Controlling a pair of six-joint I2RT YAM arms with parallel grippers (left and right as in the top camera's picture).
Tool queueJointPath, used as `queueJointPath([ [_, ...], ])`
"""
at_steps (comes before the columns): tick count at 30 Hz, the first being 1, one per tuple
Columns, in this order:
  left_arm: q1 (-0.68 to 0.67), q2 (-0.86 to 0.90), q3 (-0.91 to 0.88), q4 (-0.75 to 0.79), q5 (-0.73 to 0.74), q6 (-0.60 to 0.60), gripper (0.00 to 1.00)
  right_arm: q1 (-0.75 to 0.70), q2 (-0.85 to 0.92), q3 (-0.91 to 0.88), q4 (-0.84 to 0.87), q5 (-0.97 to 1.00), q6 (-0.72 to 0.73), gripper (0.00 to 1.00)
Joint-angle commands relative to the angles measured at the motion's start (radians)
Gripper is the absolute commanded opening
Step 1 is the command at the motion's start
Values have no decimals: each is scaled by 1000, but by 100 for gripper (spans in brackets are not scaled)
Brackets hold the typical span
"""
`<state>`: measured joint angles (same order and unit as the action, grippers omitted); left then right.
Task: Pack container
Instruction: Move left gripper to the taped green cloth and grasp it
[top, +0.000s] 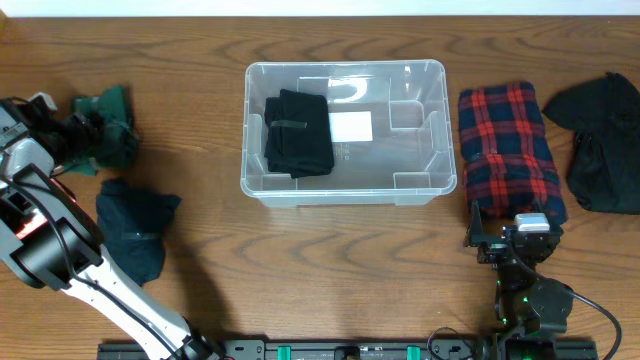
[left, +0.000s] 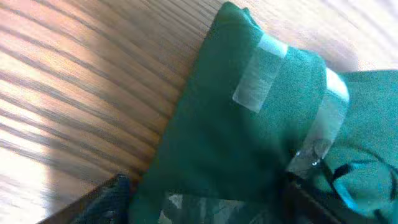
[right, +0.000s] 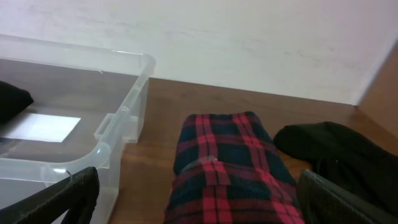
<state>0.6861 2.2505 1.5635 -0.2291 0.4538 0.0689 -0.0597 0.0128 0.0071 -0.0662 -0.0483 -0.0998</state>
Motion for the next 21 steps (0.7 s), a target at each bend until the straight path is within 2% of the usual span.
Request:
queueJointPath([
  [1,-9,32,-6,-32,121,-29,65,14,-4,-2,-4,7,-14,99],
  [2,-11,32,-6,-43,141,-41,58,14,-4,-2,-4,7,-14,99],
  [4,-15,32,-6,-68,169,-48,50,14,-4,-2,-4,7,-14,99],
  [6,-23,32,-6,-95,188,-48,38,14,-4,-2,-4,7,-14,99],
  [7,-26,32,-6,-109,190,-48,29,14,-4,-2,-4,7,-14,99],
  [11,-44,32,-6,-163,190,-48,7,14,-4,-2,-4,7,-14,99],
  [16,-71,31,-6,-186,195,-98,6,14,-4,-2,-4,7,-14,99],
  [21,-89,5,6,-177,320,-172,6,14,-4,-2,-4,7,-14,99],
])
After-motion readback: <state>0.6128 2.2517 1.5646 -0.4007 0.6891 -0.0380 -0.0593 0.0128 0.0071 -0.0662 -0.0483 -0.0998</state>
